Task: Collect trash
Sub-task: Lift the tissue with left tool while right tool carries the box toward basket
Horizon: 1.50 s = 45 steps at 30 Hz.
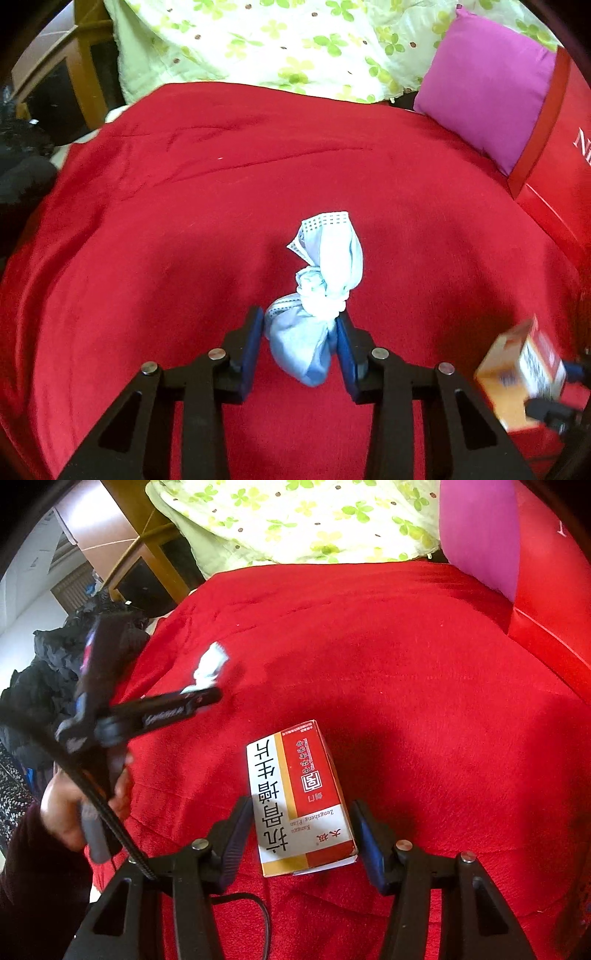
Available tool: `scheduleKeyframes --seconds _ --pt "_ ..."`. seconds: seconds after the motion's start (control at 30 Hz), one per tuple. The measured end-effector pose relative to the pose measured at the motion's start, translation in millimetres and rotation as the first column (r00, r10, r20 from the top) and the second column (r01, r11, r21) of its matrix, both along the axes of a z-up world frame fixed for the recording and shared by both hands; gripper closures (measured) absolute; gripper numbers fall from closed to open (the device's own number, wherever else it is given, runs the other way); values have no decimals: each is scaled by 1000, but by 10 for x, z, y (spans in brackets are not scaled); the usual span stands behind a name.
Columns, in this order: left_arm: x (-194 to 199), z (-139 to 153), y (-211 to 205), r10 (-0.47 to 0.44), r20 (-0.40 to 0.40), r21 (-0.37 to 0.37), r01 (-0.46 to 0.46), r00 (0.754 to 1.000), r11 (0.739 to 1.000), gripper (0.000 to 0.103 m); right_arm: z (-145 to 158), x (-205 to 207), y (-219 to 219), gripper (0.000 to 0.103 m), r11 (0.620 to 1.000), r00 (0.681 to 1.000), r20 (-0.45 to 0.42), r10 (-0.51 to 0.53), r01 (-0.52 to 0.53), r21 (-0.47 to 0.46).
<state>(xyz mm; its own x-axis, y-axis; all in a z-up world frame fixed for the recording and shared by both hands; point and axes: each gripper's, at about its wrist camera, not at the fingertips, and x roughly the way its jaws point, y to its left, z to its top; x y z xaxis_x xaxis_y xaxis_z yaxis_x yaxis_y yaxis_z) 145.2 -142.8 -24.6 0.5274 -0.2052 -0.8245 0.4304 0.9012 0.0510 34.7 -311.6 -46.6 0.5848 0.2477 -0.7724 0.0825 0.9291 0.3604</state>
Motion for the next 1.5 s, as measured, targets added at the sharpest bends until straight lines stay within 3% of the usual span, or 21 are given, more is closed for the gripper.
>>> scheduleKeyframes --seconds 0.2,0.47,0.67,1.1,1.5 --pt "-558 203 146 7 78 24 -9 997 1000 63 55 -90 -30 46 1000 1000 26 -5 5 -3" --pt "-1249 497 189 -4 151 -35 9 989 999 63 228 -284 -130 46 1000 994 106 -21 23 -21" --pt "-1634 661 138 -24 210 -34 32 977 999 63 398 -513 -143 46 998 983 182 -24 35 -58" --pt "-1929 716 71 -31 200 -90 50 979 995 63 550 -958 -170 46 996 957 284 -60 74 -40" --pt "-2086 823 22 -41 203 -124 67 978 990 63 710 -1501 -332 46 991 912 388 -135 132 35"
